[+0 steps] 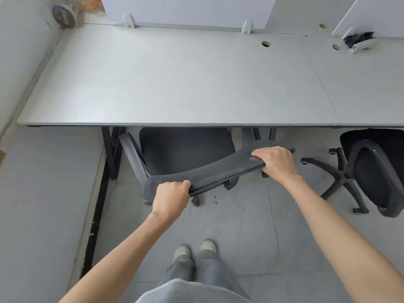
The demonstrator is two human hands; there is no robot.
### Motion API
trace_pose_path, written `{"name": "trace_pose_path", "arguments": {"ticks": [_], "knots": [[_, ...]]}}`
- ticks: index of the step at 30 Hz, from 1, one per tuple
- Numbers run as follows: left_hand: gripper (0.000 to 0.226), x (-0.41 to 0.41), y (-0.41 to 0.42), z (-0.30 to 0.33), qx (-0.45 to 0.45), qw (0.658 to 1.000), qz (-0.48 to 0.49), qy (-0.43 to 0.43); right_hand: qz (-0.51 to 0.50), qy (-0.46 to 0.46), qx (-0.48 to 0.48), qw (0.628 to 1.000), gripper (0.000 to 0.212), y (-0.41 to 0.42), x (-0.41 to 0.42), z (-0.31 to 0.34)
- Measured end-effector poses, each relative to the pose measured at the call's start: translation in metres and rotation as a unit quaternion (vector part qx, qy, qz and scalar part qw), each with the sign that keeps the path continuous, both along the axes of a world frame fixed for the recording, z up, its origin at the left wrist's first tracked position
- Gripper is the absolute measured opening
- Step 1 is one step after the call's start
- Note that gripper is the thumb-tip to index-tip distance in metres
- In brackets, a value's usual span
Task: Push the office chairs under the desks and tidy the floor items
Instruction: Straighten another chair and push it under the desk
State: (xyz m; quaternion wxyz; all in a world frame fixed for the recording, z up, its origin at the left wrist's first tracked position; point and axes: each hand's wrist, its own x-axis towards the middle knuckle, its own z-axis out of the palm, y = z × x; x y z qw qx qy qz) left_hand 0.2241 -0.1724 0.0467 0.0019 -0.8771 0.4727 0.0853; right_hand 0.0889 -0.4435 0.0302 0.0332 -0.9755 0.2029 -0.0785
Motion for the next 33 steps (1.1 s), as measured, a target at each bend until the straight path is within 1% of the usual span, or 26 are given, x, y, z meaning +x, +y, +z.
{"name": "trace_pose_path", "arguments": {"ticks": [1,2,5,7,8,9,11,14,16,18,22,24,26,28,30,33], "knots": [[0.054,0.003,0.007,0.003,-0.009,1.000,-0.008,-0.016,0.001,-0.004,-0.001,1.000,0.045,0.008,-0.002,-0.001],[0.054,0.008,0.016,-0.001,-0.013,1.000,-0.016,-0.013,0.002,-0.006,-0.001,1.000,0.043,0.018,-0.004,-0.002],[0.034,0.024,0.047,-0.012,-0.003,0.999,-0.049,-0.011,-0.012,0.027,-0.001,1.000,0.031,0.055,-0.011,-0.004],[0.009,0.037,0.067,-0.016,-0.022,0.998,-0.061,-0.014,-0.020,0.055,-0.010,0.998,0.023,0.081,-0.016,-0.004],[0.008,0.043,0.076,-0.016,-0.036,0.997,-0.061,-0.009,-0.021,0.060,-0.014,0.998,0.020,0.093,-0.017,-0.003],[0.019,0.050,0.084,-0.016,-0.040,0.997,-0.066,0.000,-0.019,0.057,-0.016,0.998,0.019,0.104,-0.017,-0.001],[0.028,0.060,0.095,-0.013,-0.046,0.996,-0.077,-0.003,-0.018,0.048,-0.020,0.999,0.018,0.120,-0.017,0.005],[0.027,0.063,0.104,-0.007,-0.042,0.994,-0.094,0.019,-0.017,0.050,-0.026,0.998,0.022,0.131,-0.023,0.008],[0.027,0.059,0.110,-0.007,-0.052,0.994,-0.095,0.027,-0.019,0.064,-0.024,0.997,0.022,0.131,-0.026,0.010],[0.029,0.059,0.113,-0.006,-0.070,0.992,-0.094,0.038,-0.019,0.068,-0.035,0.997,0.027,0.126,-0.026,0.013],[0.028,0.059,0.110,-0.006,-0.077,0.991,-0.100,0.036,-0.006,0.034,-0.047,0.998,0.025,0.121,-0.026,0.016],[0.026,0.056,0.113,-0.018,-0.059,0.991,-0.107,0.048,0.004,0.010,-0.048,0.999,0.030,0.128,-0.032,0.001],[0.026,0.064,0.111,-0.026,-0.051,0.991,-0.115,0.050,-0.005,-0.001,-0.030,1.000,0.031,0.132,-0.030,-0.013],[0.028,0.085,0.097,-0.024,-0.047,0.992,-0.110,0.039,-0.023,-0.004,-0.015,1.000,0.027,0.125,-0.012,-0.017],[0.031,0.107,0.084,-0.020,-0.043,0.993,-0.104,0.024,-0.021,-0.008,-0.022,0.999,0.024,0.114,0.010,-0.019],[0.034,0.130,0.065,-0.021,-0.038,0.996,-0.073,0.025,-0.023,-0.007,-0.025,0.999,0.022,0.096,0.043,-0.019]]}}
